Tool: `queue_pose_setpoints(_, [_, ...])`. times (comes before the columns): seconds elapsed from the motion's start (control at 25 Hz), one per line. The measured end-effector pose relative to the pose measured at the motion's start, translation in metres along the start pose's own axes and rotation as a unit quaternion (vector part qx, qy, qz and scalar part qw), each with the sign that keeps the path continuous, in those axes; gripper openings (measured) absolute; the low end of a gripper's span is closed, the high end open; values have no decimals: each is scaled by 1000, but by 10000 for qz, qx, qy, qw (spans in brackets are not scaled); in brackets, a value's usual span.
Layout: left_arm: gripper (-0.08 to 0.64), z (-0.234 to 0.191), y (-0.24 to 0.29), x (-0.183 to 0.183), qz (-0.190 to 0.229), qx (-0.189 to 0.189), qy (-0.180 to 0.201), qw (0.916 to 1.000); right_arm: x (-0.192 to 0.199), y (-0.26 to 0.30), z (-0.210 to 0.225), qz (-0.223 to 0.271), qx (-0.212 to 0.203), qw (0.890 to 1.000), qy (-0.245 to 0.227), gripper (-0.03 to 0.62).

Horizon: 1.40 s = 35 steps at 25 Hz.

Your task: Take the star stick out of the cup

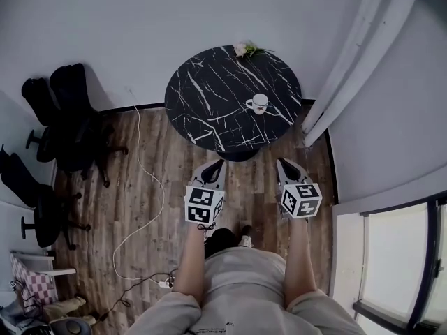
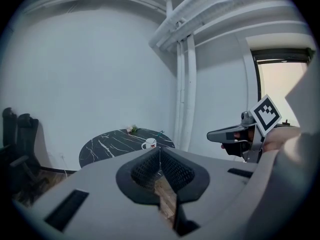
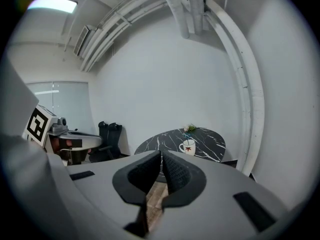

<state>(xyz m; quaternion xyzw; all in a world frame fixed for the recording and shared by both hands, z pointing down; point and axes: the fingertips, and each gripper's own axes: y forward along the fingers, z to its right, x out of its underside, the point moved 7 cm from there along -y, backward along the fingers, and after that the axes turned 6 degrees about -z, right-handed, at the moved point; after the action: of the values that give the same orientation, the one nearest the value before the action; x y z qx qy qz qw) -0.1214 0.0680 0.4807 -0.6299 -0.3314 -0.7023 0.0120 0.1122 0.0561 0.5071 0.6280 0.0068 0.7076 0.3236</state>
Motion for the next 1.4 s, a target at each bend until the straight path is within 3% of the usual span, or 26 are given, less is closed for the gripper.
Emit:
queue_pose_setpoints(0.48, [23, -21, 26, 1, -126, -37, -108, 9999, -3, 28, 13, -106, -15, 9999, 29, 38])
queue_pose_setpoints(1.2, [23, -84, 137, -68, -73, 366, -63, 9993, -65, 112, 67, -109, 390, 9989, 229, 38])
queue_pose_setpoints(1.4, [23, -100, 176, -83, -30, 610, -179, 9980, -76, 132, 74, -181, 347, 9992, -61, 38])
